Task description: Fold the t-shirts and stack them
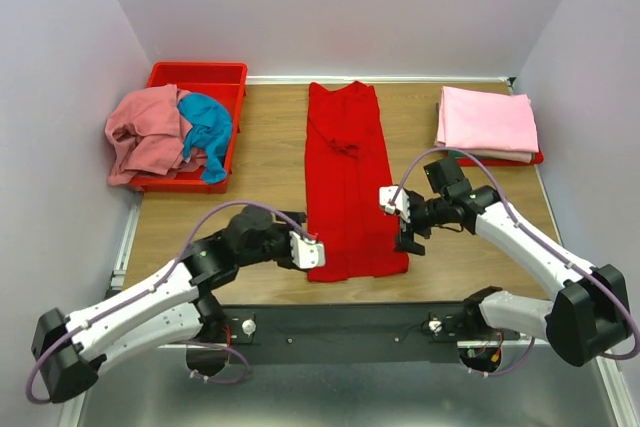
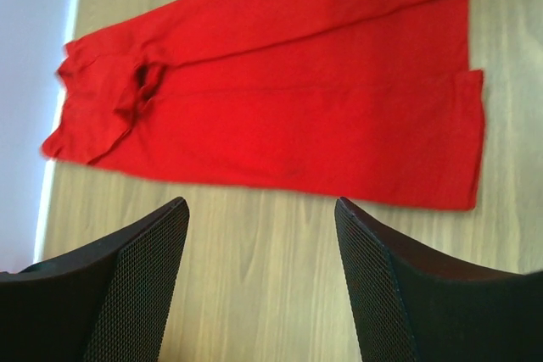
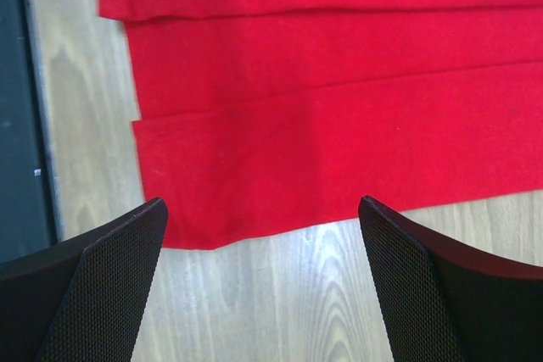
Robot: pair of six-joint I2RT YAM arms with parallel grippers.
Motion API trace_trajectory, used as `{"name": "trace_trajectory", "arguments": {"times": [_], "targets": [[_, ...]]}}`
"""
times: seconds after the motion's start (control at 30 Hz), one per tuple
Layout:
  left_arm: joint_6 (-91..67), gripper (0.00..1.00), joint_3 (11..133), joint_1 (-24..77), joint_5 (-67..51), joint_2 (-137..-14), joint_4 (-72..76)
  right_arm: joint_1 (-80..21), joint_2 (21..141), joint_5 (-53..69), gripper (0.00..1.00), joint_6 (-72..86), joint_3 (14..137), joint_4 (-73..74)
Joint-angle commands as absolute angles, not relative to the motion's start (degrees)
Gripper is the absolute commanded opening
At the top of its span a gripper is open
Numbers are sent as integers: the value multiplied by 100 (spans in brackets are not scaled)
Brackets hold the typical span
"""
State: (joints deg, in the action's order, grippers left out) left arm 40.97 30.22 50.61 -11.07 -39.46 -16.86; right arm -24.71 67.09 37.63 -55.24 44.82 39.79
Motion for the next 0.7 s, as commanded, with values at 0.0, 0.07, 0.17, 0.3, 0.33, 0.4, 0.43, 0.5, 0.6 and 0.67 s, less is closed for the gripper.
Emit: {"name": "trace_trajectory", "arguments": {"times": [0.0, 0.07, 0.17, 0.3, 0.33, 0.4, 0.43, 0.5, 0.6, 0.67], "targets": [[4043, 77, 3085, 5562, -853, -4543, -1152, -2479, 6610, 3419, 100, -5265, 4237, 3560], [4087, 72, 3059, 5913, -809, -4789, -1099, -2417, 6391, 3270, 100, -5265, 4140, 3507], [4113, 65, 2901, 6344, -721, -5000, -1072, -2259, 6179, 3366, 100, -5203, 3999, 3463], [3982, 64, 2830, 7109, -316, -5430, -1221, -2013, 5968, 3437, 100, -5159, 3990, 3472], [3981, 64, 2830, 7145, -325, -5475, -1204, -1987, 5968, 3471, 100, -5150, 3982, 3472], [4025, 62, 2847, 7189, -378, -5580, -1187, -1960, 5933, 3480, 100, -5150, 3973, 3472], [4060, 62, 2865, 7233, -378, -5729, -1160, -1934, 5924, 3507, 100, -5142, 3973, 3472], [4087, 62, 2926, 7286, -361, -6088, -1134, -1907, 5906, 3516, 100, -5133, 3981, 3480], [4043, 59, 3128, 7339, -159, -6694, -1169, -1863, 5871, 3551, 100, -5115, 3981, 3480], [4052, 58, 3234, 7348, -53, -6907, -1169, -1846, 5836, 3577, 100, -5115, 3973, 3480]]}}
